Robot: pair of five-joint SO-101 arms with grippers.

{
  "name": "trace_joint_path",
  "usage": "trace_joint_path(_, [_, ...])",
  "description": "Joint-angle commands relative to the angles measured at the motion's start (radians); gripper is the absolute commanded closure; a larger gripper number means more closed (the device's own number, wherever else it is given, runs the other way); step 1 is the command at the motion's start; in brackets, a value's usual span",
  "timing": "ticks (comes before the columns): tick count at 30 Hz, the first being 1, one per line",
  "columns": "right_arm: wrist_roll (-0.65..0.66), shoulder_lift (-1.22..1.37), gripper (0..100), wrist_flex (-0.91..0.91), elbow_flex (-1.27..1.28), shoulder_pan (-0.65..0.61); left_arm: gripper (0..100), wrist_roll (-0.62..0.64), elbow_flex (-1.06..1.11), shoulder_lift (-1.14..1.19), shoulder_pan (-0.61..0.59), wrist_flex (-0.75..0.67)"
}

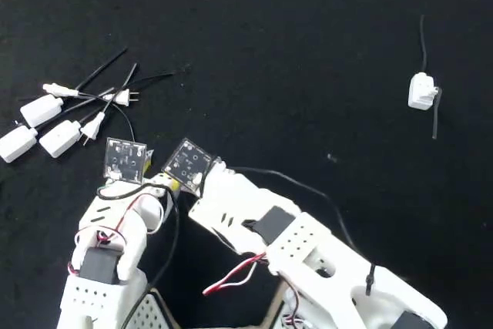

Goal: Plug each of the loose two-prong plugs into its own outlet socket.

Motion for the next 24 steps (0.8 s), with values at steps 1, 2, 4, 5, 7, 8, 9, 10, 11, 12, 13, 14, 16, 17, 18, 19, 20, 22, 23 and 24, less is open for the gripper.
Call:
trace_joint_path(1, [-0.005,-0.085,98.8,0.011,-0.048,0.04,80,-0.012,-0.012,-0.006,0.004,-0.023])
trace_joint_path(2, [-0.005,-0.117,98.8,0.015,-0.038,0.046,80,-0.012,-0.012,-0.006,0.004,-0.023])
trace_joint_path(4, [-0.003,-0.191,98.8,0.021,-0.008,0.044,80,-0.012,-0.012,-0.006,0.004,-0.023])
trace_joint_path(5, [-0.003,-0.229,98.8,0.021,0.01,0.043,80,-0.012,-0.012,-0.006,0.004,-0.023])
trace_joint_path(7, [-0.003,-0.305,98.8,0.021,0.042,0.043,80,-0.012,-0.012,-0.006,0.004,-0.023])
trace_joint_path(8, [-0.003,-0.334,98.8,0.021,0.056,0.043,80,-0.012,-0.012,-0.006,0.005,-0.023])
trace_joint_path(9, [-0.003,-0.358,98.8,0.021,0.068,0.043,80,-0.012,-0.012,-0.006,0.007,-0.023])
trace_joint_path(10, [-0.003,-0.378,98.8,0.021,0.079,0.043,80,-0.012,-0.012,-0.006,0.007,-0.023])
trace_joint_path(11, [-0.003,-0.39,98.8,0.021,0.087,0.043,80,-0.012,-0.012,-0.006,0.007,-0.023])
trace_joint_path(12, [-0.003,-0.395,98.8,0.021,0.09,0.043,80,-0.012,-0.012,-0.006,0.007,-0.023])
trace_joint_path(13, [-0.003,-0.397,98.8,0.021,0.09,0.043,80,-0.012,-0.012,-0.006,0.007,-0.023])
trace_joint_path(14, [-0.003,-0.397,98.8,0.021,0.09,0.044,80,-0.012,-0.012,-0.006,0.007,-0.023])
trace_joint_path(16, [-0.003,-0.4,98.8,0.021,0.09,0.046,80,-0.012,-0.012,-0.006,0.004,-0.023])
trace_joint_path(17, [-0.006,-0.403,98.8,0.021,0.09,0.046,80,-0.012,-0.012,-0.006,0.004,-0.023])
trace_joint_path(18, [-0.009,-0.403,98.8,0.018,0.09,0.046,80,-0.012,-0.012,-0.006,0.005,-0.023])
trace_joint_path(19, [-0.011,-0.403,98.8,0.014,0.088,0.046,80,-0.012,-0.012,-0.006,0.007,-0.023])
trace_joint_path(20, [-0.011,-0.403,98.8,0.012,0.088,0.046,80,-0.012,-0.012,-0.006,0.008,-0.023])
trace_joint_path(22, [-0.012,-0.403,98.8,-0.002,0.09,0.046,80,-0.012,-0.008,-0.006,0.01,-0.023])
trace_joint_path(23, [-0.012,-0.403,98.8,-0.014,0.093,0.046,80,-0.012,-0.007,-0.006,0.012,-0.023])
trace_joint_path(24, [-0.012,-0.401,98.8,-0.02,0.093,0.046,80,-0.012,-0.007,-0.006,0.012,-0.023])
